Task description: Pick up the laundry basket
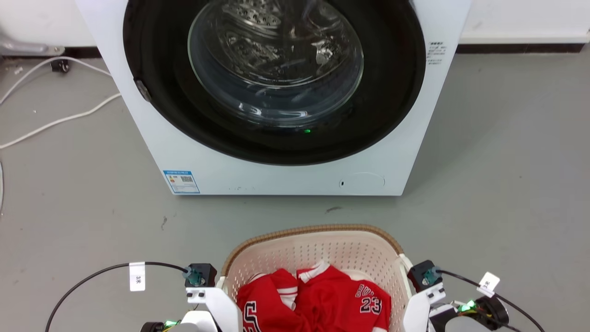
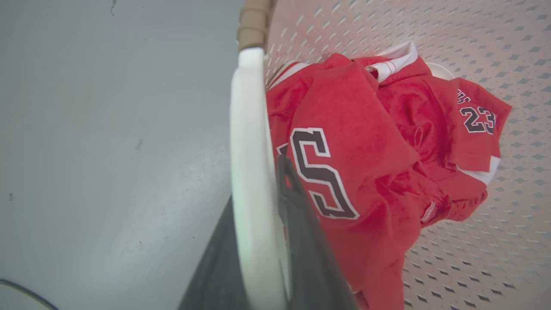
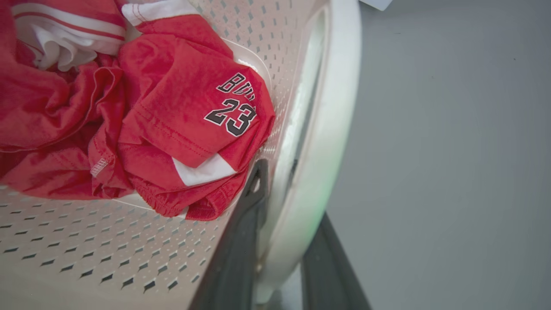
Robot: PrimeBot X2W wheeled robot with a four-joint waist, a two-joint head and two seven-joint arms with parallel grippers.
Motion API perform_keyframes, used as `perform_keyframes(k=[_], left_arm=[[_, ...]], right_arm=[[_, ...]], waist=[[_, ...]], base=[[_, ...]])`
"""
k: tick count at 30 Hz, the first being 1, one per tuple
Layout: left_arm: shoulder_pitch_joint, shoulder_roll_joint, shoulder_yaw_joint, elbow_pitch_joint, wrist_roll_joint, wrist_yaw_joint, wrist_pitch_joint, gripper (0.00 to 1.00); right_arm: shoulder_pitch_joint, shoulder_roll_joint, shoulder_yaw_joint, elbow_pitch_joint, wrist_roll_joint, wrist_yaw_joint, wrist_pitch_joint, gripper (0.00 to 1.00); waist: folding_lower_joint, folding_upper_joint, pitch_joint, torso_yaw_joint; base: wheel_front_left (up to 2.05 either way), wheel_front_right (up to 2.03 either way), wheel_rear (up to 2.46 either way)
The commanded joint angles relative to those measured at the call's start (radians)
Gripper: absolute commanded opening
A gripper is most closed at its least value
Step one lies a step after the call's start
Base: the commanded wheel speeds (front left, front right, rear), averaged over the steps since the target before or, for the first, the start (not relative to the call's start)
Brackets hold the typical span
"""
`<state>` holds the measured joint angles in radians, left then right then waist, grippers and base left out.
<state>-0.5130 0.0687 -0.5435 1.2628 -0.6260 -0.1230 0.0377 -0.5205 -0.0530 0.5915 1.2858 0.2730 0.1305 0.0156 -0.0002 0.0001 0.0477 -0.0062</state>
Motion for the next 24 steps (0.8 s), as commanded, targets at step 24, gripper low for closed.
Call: perform_keyframes(k=[24], left_arm=[[0.010,0.018,-0.094,-0.007,-0.088,-0.013,-0.010,0.00]], right_arm=[[0.019,-0.034,0.195,-0.021,0.211,0.001,-0.014,0.00]], waist=[[0.0002,-0.0001,-0.051,-0.012]], base=[[0.00,0.00,0.00]])
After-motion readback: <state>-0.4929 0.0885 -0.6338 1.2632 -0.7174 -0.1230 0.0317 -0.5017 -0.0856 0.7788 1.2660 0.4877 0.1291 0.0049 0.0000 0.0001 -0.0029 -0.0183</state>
